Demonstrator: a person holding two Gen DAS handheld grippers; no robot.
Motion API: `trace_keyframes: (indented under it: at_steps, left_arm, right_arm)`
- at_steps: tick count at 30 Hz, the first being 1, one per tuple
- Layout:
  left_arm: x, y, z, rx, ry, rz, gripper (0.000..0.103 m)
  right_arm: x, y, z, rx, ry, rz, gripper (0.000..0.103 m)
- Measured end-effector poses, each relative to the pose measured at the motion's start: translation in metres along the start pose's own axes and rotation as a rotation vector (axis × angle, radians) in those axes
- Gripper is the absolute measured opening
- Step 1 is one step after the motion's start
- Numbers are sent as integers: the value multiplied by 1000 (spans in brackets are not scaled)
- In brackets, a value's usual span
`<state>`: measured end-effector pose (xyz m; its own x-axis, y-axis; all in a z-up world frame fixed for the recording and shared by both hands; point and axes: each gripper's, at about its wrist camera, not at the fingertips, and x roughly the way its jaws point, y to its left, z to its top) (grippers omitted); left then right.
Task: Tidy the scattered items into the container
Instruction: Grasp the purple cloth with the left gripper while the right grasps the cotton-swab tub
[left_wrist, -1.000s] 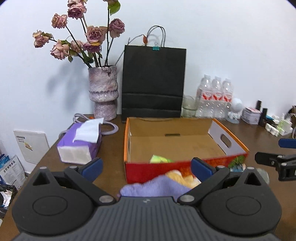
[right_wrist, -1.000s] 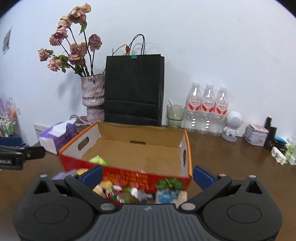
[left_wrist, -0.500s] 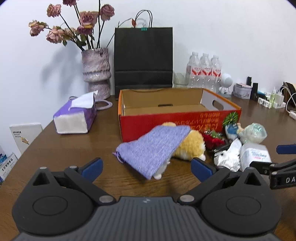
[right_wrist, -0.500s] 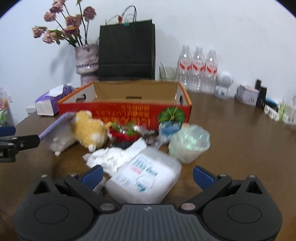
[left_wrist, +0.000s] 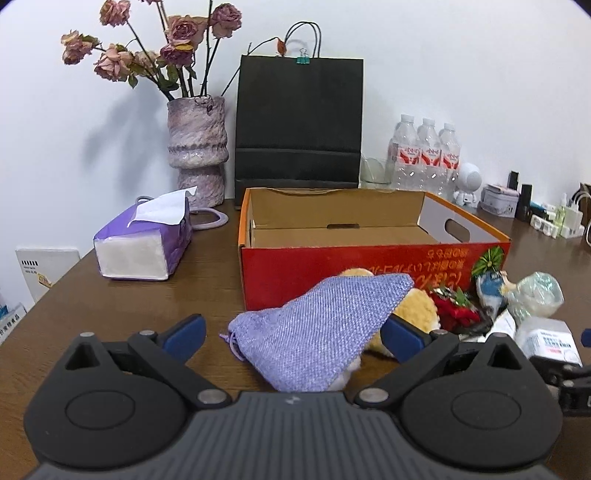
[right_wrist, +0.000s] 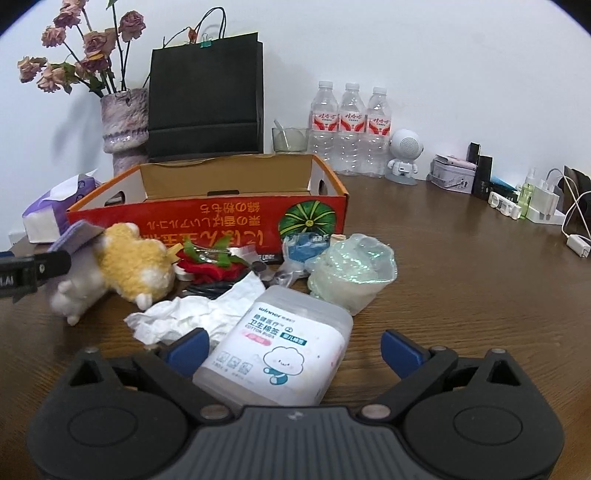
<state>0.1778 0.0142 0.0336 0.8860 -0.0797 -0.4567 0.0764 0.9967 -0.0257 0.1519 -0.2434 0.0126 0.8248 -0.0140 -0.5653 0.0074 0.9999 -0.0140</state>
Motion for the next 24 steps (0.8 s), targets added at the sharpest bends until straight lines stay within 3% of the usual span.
trace_keyframes:
  at_steps: [5,8,9,10,13,14,17,24]
  left_arm:
    - [6,3,1,-45,10,-20,87]
    - [12,5,2,-90,27,-24,72]
    - [14,6,3,-109,32,-25,63]
    - [15,8,3,-134,38,-25,47]
    - [15,19,4,-219,50,-53,18]
    - [14,21,3,-230,46,-55,14]
    - [5,28,3,-246,24,-60,8]
    - [-23,35,3,-245,-5,-88,8]
  right_arm:
    - [3,-8,1,0,6,21,91]
    - [7,-9,1,-5,23,33,86]
    - [9,-9,0,-8,35,36,84]
    - [13,-8,0,-15,56,38,82]
    - [17,-12,-2,-5,89,50,72]
    - [16,-14,-3,-1,85,58,70]
    - [10,-20,-5,-3,63,97,65]
    - [-5,-32,-7,13,5,125,63]
